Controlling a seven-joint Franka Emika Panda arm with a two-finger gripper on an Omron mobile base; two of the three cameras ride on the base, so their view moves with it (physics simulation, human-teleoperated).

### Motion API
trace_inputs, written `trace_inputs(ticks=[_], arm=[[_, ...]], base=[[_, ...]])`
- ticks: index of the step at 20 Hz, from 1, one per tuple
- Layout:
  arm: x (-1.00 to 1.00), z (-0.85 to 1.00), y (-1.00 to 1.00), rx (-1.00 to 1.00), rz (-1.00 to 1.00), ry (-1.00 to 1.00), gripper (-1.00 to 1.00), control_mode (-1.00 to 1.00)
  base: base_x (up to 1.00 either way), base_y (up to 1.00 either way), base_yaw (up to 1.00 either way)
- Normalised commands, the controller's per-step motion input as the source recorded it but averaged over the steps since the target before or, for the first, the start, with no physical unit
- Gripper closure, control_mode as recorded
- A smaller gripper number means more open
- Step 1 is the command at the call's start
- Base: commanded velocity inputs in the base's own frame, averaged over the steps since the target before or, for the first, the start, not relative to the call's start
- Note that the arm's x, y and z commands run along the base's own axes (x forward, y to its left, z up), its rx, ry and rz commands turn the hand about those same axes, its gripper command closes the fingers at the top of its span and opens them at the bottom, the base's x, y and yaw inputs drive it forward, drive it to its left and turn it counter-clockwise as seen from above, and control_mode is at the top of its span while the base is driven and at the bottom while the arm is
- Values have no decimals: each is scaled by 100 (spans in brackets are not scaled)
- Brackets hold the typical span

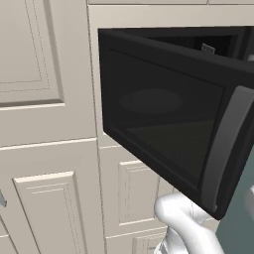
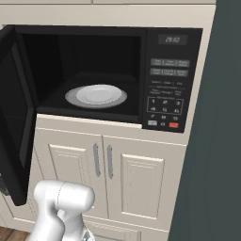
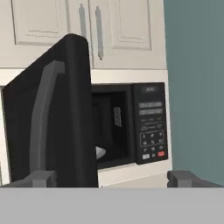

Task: Pick the corn from the counter and place it in the microwave. Then turn on the microwave.

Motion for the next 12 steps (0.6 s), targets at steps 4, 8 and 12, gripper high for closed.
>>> trace_inputs(ticks=[4,8,12], arm=[[-6,-9,-17,-4,15,0,-100,-100],[0,-8,-12,-5,18,0,-100,-100],[0,-8,-10,-4,19,0,-100,-100]], base=[[0,0,0],[0,0,0],[0,0,0]])
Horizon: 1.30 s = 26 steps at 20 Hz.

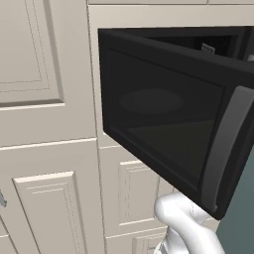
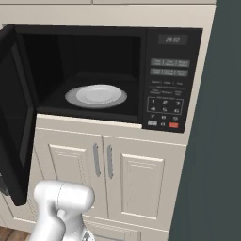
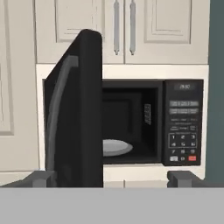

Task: Pick the corn from the counter and place it in the microwave. Then turn on the microwave.

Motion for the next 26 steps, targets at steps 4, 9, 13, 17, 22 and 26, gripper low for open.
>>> trace_inputs(ticks=[4,9,13,17,22,26], arm=[[0,-6,-12,-4,18,0,-100,-100],[0,-5,-11,-4,19,0,-100,-100],[0,-5,-12,-3,19,0,-100,-100],[0,-5,-10,-2,18,0,-100,-100],[6,-4,-5,-2,15,0,-100,-100],[13,-1,0,-1,12,0,-100,-100]], base=[[0,0,0],[0,0,0],[0,0,0],[0,0,0],[0,0,0],[0,0,0]])
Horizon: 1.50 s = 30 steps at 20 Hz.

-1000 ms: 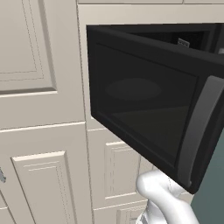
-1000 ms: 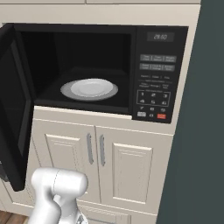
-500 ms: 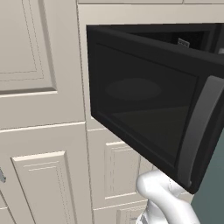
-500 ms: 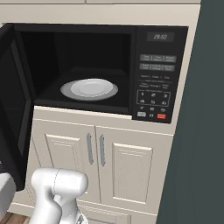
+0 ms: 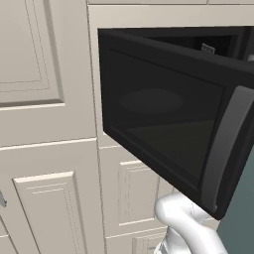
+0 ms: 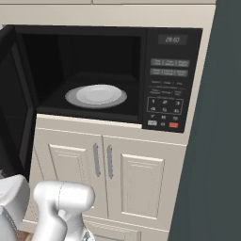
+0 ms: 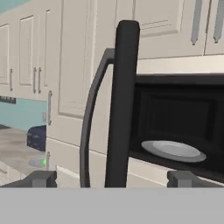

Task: Pick the corn from the counter and place it in the microwave. Then turn on the microwave.

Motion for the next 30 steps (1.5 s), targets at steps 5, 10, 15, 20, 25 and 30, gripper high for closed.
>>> trace_inputs(ticks=[5,10,15,20,25,30], arm=[[18,0,0,0,10,0,-100,-100],[19,0,-1,0,11,0,-100,-100],[19,0,-1,0,11,0,-100,-100],[16,-2,0,0,11,0,-100,-100],[15,-7,0,-1,12,0,-100,-100],[16,-9,0,-1,13,0,-100,-100]], base=[[0,0,0],[0,0,0],[0,0,0],[0,0,0],[0,0,0],[0,0,0]])
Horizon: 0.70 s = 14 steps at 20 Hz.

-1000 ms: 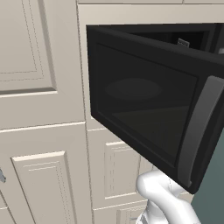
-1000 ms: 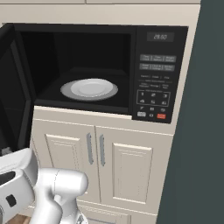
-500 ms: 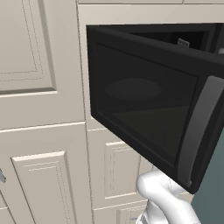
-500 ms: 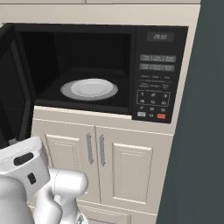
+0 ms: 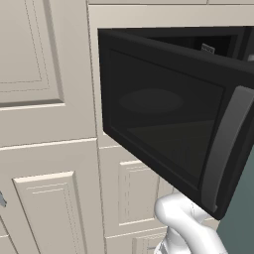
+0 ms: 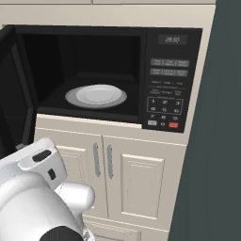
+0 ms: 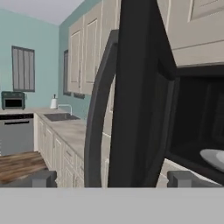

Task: Pick the corn from the counter and place it in the microwave. Then turn on the microwave.

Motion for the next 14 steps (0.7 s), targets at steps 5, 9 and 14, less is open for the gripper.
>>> trace_inputs(ticks=[5,9,14], arm=[[17,-7,0,-1,12,0,-100,-100],[13,-6,0,-1,12,0,-100,-100],[11,-4,0,0,12,0,-100,-100]], base=[[0,0,0],[0,0,0],[0,0,0]])
